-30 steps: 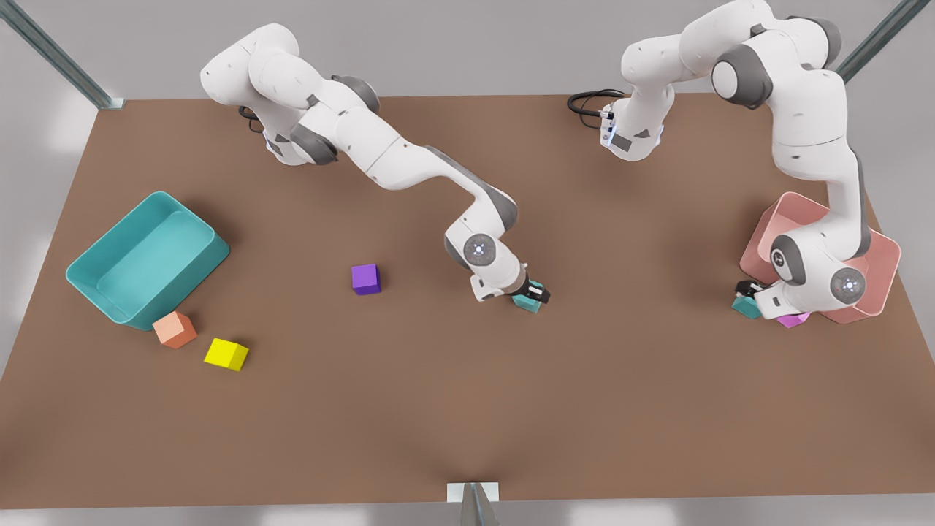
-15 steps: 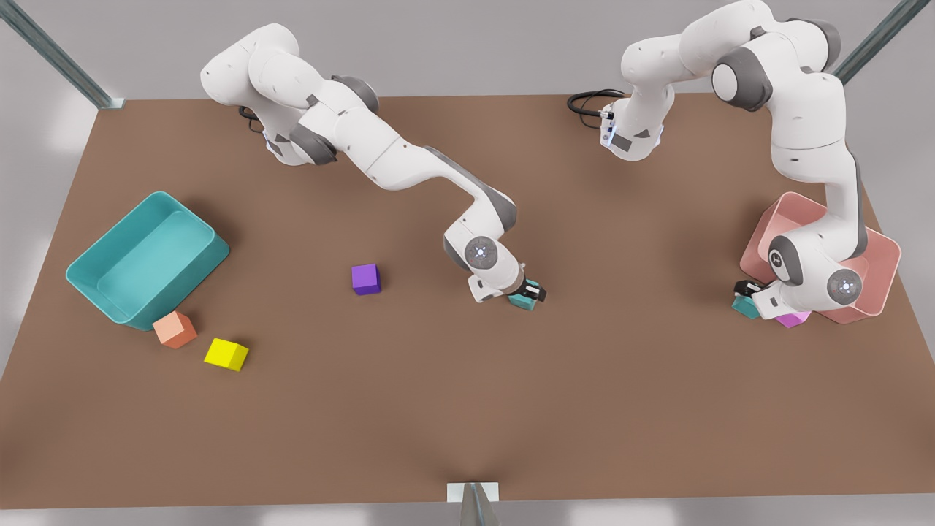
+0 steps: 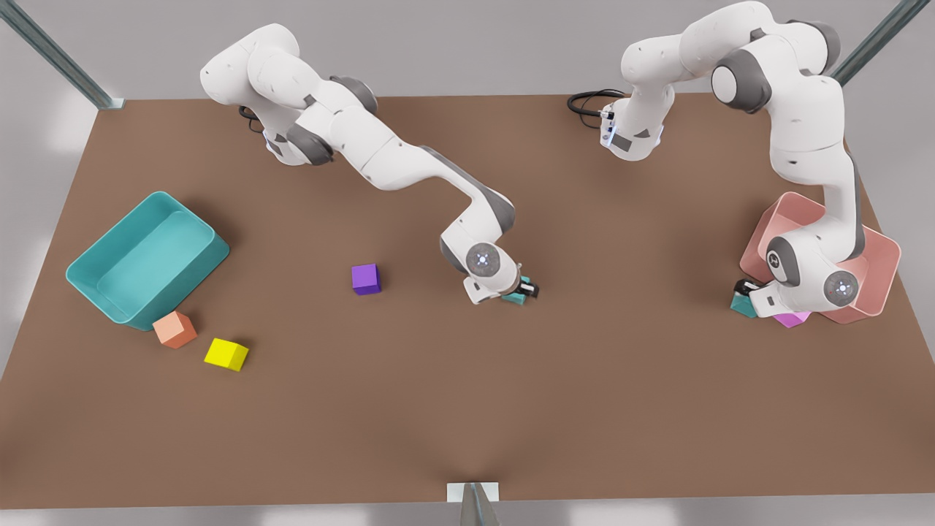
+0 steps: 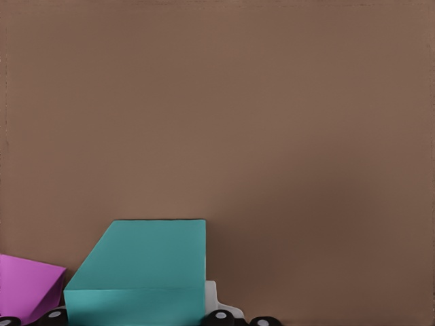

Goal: Stack the two blue cubes on top of each other

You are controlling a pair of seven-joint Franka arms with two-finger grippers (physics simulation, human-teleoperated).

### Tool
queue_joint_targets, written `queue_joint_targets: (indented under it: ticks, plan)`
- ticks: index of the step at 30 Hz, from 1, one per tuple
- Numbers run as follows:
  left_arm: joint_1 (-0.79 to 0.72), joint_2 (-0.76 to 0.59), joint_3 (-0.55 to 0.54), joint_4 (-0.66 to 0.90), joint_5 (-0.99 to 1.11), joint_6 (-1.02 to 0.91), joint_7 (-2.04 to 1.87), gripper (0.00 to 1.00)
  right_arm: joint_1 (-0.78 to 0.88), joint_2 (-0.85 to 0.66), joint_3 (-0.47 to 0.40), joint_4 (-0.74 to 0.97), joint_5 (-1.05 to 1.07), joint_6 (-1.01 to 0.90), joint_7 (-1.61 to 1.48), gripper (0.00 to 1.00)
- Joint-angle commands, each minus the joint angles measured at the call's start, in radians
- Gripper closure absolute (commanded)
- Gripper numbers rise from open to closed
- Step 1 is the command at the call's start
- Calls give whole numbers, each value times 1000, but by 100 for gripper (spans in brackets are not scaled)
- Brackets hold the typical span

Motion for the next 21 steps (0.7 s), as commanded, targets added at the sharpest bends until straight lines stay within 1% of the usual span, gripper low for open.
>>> queue_joint_targets:
  ticks: [1,3,5,7,10,12,15,18,21]
  plan:
    - [-26,-23,0,-1,-4,-4,-26,33,-2,-3,5,1,84,-42,-318,0]
    - [-89,-92,-2,-1,-6,-4,-109,33,-7,0,5,1,84,-65,-326,0]
    - [-107,-104,-2,1,-17,-3,-112,33,-7,5,5,-1,84,-68,-330,0]
    - [-150,-144,-2,3,-43,-4,-164,33,-7,6,5,-1,85,-69,-332,0]
    - [-189,-161,-11,3,-46,-4,-228,33,-8,6,7,-1,85,-94,-333,0]
    - [-189,-165,-11,3,-46,-4,-234,33,-8,6,5,-1,85,-101,-341,0]
    - [-192,-167,-18,3,-103,-4,-237,33,-10,6,7,-1,85,-112,-353,0]
    - [-316,-207,-17,3,-103,-130,-518,33,-22,6,22,-1,85,-137,-355,0]
    - [-333,-201,-18,52,-101,-219,-547,33,-27,5,25,-2,85,-164,-362,0]
